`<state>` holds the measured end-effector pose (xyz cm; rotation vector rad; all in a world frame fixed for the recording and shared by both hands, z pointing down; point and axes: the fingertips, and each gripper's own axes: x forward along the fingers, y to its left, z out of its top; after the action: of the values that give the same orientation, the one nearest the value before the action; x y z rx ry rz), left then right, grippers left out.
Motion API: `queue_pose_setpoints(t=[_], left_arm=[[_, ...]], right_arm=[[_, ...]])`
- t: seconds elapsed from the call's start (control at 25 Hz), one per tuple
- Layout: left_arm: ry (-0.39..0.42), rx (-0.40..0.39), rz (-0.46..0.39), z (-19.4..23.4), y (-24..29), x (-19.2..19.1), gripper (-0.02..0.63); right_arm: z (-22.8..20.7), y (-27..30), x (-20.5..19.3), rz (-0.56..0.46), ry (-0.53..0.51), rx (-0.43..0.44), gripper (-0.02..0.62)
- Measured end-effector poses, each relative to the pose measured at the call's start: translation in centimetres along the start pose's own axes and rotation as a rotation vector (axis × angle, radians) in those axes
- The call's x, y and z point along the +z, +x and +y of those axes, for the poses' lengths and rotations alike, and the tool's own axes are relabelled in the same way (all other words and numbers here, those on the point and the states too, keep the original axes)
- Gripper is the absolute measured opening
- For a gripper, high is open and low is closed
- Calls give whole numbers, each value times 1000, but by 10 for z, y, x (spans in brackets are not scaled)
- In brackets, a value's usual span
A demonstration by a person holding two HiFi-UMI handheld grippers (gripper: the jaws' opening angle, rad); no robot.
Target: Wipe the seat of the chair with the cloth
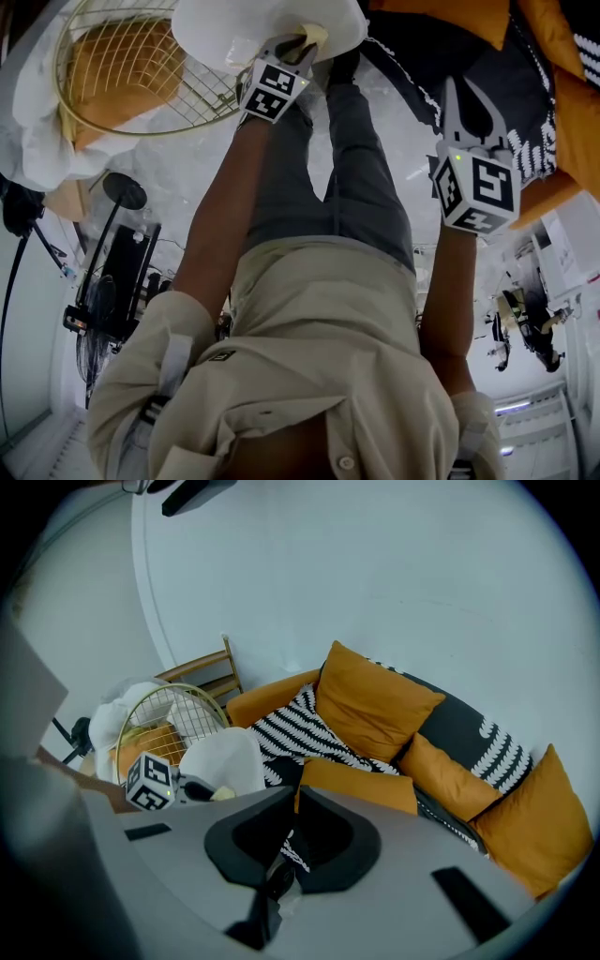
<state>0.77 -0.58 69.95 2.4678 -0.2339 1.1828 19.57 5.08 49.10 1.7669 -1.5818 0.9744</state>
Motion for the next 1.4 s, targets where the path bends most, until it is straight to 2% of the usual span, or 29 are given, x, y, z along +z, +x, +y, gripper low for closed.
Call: queue_pose_setpoints(t=[0.12,0.24,0.4,0.6,0.72,0.88,1.0,1.24,1.32,1.4], left_arm=[[4,117,-87,65,-26,42,78],[51,222,-163,127,-61,91,78],[110,307,-217,159,-100,125,78],[71,391,-242,178,-126,127,78],[62,354,-225,167,-106,119,78],[42,259,-194,115,-60,98,78],[34,147,-140,55,-26,72,78],[81,-108,-5,-68,19,21,78],[91,-141,15,-83,25,14,78],[89,-142,9,-83,26,17,78]], right_arm=[[-1,-1,4,-7,0,-1,28],[-6,-4,4,-12,6,-10,28],[-11,-7,1,-11,17,-17,28],[-15,-9,-3,-14,29,-23,28],[-13,-6,-6,-10,31,-22,28],[-11,-5,-9,-4,32,-19,28],[-10,-5,-10,-5,30,-18,28],[-12,-5,-13,-1,32,-18,28],[-12,-5,-14,0,32,-17,28],[-12,-5,-14,0,33,-16,28]])
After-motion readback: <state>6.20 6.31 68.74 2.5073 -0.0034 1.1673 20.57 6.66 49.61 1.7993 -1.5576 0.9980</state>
